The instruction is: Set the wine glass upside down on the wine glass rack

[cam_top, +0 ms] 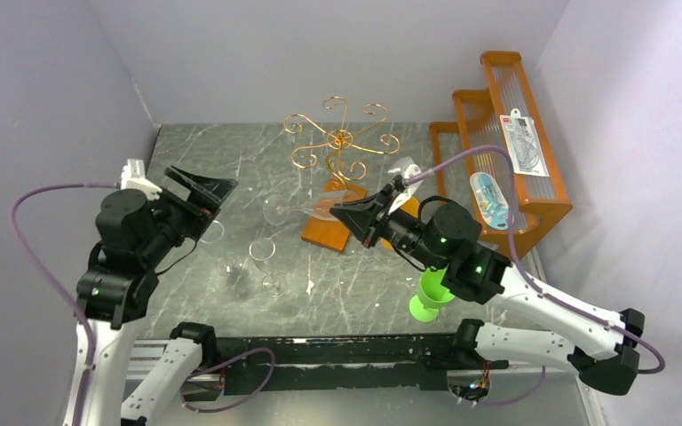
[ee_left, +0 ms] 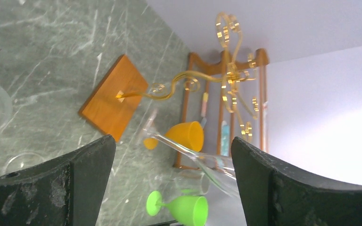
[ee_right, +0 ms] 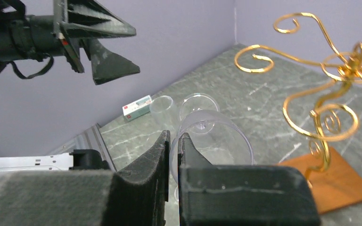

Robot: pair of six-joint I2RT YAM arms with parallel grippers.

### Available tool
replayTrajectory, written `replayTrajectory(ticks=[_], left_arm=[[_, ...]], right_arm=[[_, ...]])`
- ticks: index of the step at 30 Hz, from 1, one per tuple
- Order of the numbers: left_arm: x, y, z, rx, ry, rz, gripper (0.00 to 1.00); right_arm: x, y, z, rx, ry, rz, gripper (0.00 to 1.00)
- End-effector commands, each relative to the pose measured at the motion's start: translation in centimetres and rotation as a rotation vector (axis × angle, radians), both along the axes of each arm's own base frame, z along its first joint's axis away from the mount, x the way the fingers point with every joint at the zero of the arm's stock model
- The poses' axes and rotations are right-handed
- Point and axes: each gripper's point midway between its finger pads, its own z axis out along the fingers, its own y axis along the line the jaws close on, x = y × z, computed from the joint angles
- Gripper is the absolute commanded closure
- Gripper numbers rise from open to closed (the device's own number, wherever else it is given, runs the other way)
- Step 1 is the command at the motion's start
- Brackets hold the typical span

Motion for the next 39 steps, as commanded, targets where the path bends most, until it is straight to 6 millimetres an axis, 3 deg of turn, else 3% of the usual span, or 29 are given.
replayTrajectory(ticks=[1, 7, 11, 15, 18, 22, 25, 30, 39], left_arm=[[-1.6, 1.0, 2.9, -0.064, -0.049, 0.067, 0.03], [-2.2, -1.0, 1.6, -0.288, 0.045, 0.03, 0.03], [-1.8, -3.6, 1.9, -0.438, 0.057, -0.092, 0.03], [-1.2, -4.5, 2.7, -0.441, 0.049, -0.146, 0.05], [-1.0, -4.6, 3.1, -0.428, 0.046, -0.154, 0.18], [-0.9, -4.4, 3.6, -0.473, 0.025, -0.141, 0.28], [-0.9, -4.4, 2.9, -0.514, 0.046, -0.127, 0.33], [-1.1, -3.3, 2.3, -0.567, 0.049, -0.042, 0.53], [-1.2, -1.6, 2.9, -0.655, 0.036, 0.068, 0.45]], right_arm=[[-0.7, 1.7, 5.7, 0.119, -0.173, 0.067, 1.0], [-0.9, 3.4, 8.7, 0.184, -0.299, 0.093, 1.0], [-0.8, 4.4, 9.0, 0.201, -0.346, 0.087, 1.0], [-0.9, 6.2, 8.7, 0.193, -0.356, 0.11, 1.0], [-1.2, 7.6, 8.4, 0.183, -0.371, 0.124, 1.0], [-1.6, 9.2, 7.8, 0.152, -0.386, 0.13, 1.0], [-2.2, 10.1, 7.6, 0.145, -0.39, 0.153, 1.0], [-2.7, 11.0, 7.2, 0.131, -0.394, 0.173, 1.0], [-3.2, 11.0, 6.8, 0.157, -0.402, 0.191, 1.0]])
